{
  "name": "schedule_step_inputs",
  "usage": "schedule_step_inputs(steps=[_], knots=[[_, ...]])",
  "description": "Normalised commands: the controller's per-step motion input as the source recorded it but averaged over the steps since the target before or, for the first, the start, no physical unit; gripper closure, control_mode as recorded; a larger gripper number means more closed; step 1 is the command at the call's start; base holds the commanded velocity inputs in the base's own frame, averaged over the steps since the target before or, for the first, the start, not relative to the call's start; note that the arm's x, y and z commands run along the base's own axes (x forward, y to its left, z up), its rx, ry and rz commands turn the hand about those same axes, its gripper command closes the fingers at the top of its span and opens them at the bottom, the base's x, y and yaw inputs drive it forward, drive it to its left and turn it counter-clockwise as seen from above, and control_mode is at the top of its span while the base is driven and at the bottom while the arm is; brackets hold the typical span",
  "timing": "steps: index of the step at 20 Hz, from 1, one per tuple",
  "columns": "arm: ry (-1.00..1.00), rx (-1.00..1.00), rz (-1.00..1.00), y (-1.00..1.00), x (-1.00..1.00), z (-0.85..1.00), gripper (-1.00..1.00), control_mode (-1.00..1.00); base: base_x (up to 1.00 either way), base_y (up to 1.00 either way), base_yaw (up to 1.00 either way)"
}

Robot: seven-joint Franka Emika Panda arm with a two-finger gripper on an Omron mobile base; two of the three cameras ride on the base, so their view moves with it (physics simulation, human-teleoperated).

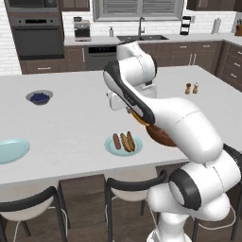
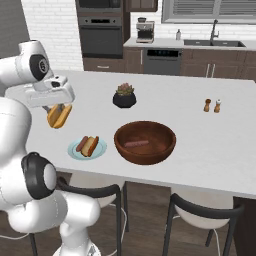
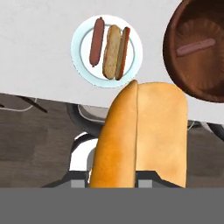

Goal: Place one bun and one sausage from the bowl on each plate.

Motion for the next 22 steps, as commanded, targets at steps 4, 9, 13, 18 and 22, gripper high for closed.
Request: schedule_step_inputs(steps=[4,9,13,18,22], knots=[[0.0,0.01,-0.11,-0.33,-0.16,0.0,1.0,-1.0,0.0,0.0,0.0],[0.02,0.0,0.0,-0.2,-0.05,0.0,1.0,-1.0,0.0,0.0,0.0],[0.01,0.0,0.0,0.0,0.0,0.0,1.0,1.0,-0.13,0.53,0.0],[0.0,0.0,0.0,0.0,0.0,0.0,1.0,1.0,-0.03,1.0,0.06],[0.0,0.0,0.0,0.0,0.0,0.0,1.0,1.0,-0.02,1.0,0.1]])
